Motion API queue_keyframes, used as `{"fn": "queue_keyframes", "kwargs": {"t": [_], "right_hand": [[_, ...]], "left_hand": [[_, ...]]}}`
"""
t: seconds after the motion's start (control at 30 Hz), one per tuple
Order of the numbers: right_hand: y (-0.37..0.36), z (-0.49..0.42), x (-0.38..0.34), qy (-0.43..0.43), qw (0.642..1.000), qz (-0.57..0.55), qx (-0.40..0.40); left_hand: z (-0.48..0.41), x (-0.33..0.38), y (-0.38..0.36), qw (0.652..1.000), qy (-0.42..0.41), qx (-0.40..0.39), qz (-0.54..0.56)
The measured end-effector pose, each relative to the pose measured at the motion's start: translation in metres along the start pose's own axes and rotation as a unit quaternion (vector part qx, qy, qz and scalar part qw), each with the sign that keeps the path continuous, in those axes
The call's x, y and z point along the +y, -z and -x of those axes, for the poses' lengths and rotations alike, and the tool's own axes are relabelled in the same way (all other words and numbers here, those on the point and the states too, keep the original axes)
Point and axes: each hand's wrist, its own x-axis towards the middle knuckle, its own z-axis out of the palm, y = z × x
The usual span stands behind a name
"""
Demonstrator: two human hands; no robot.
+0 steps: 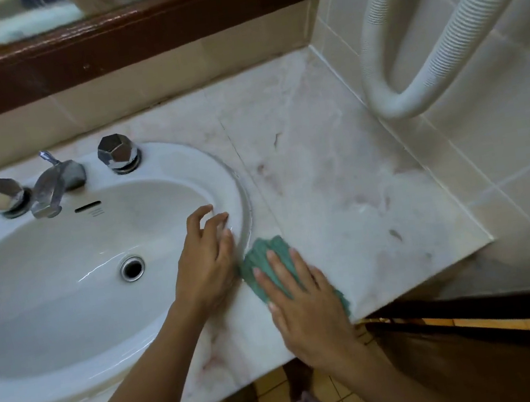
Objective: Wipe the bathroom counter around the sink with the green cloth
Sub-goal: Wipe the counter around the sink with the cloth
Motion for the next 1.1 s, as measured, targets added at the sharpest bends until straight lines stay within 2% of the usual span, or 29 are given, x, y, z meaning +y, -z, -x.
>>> {"fn": "queue_keyframes", "kwargs": {"t": [0.1, 0.2, 0.3, 0.4, 0.53, 0.63, 0.77, 1.1], "right_hand": [[0.008, 0.019, 0.055, 0.041, 0.999, 0.026, -0.001], [0.020, -0.025, 0.107, -0.057, 0.998, 0.023, -0.001], [0.029, -0.084, 0.108, -0.148, 0.989, 0.008, 0.023], [0.027, -0.122, 0.070, -0.161, 0.987, -0.008, 0.021], [0.011, -0.108, 0.017, -0.105, 0.994, -0.028, 0.025], [-0.004, -0.067, -0.020, -0.144, 0.987, -0.041, 0.057], [-0.021, -0.024, -0.081, -0.192, 0.979, -0.054, 0.033], [-0.063, 0.026, -0.251, -0.251, 0.965, -0.073, -0.017]], "left_hand": [[0.005, 0.000, 0.000, 1.000, -0.008, 0.029, -0.006], [0.023, 0.001, 0.003, 0.996, -0.030, 0.084, -0.026], [0.061, -0.004, 0.009, 0.991, -0.031, 0.121, -0.054], [0.102, -0.023, 0.020, 0.983, 0.014, 0.158, -0.096], [0.144, -0.051, 0.042, 0.962, 0.102, 0.211, -0.142], [0.177, -0.067, 0.058, 0.951, 0.161, 0.235, -0.118], [0.218, -0.095, 0.079, 0.928, 0.223, 0.286, -0.087], [0.286, -0.204, 0.173, 0.898, 0.235, 0.367, -0.057]]}}
